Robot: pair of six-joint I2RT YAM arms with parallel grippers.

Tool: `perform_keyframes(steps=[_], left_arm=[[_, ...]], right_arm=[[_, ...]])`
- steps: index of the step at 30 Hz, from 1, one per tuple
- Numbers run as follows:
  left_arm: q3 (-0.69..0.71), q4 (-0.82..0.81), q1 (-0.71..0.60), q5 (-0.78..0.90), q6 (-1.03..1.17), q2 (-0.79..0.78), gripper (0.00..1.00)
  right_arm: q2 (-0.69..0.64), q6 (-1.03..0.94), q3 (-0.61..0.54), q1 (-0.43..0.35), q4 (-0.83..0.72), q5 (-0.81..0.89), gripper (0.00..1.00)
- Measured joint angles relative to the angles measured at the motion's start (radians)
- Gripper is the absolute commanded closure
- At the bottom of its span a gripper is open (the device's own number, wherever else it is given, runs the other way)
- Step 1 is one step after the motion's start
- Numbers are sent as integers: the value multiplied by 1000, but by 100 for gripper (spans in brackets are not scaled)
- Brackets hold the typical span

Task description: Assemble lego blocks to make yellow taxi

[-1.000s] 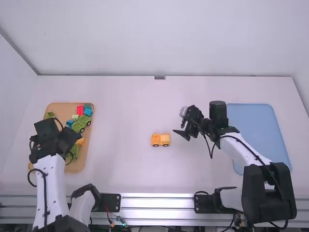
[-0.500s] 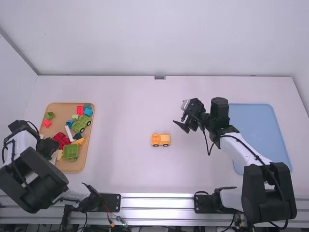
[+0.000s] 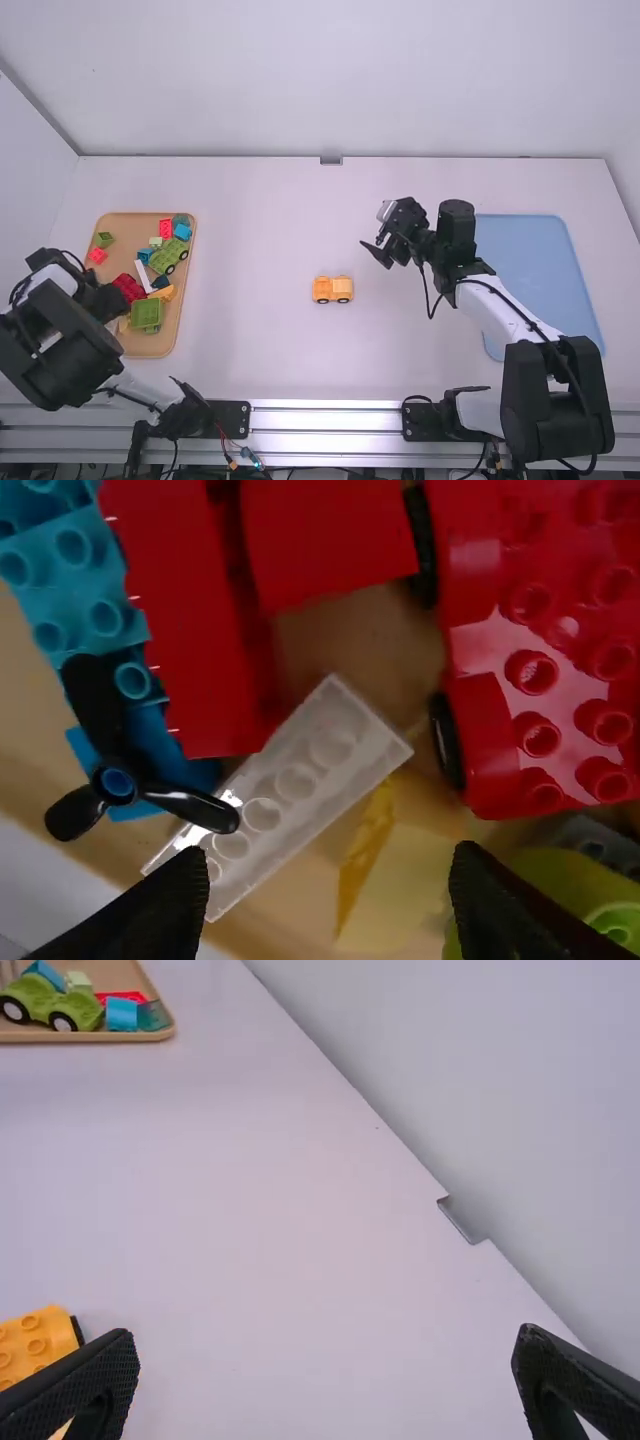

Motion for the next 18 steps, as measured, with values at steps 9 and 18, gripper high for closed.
perform_keyframes(steps=[9, 18], left_arm=[[0, -15, 0, 45, 38, 0, 34], [-18, -27, 0, 75, 51, 0, 48]], right_arm=[[0, 0, 0, 0, 14, 7, 2], [0, 1, 0, 0, 14, 7, 2]])
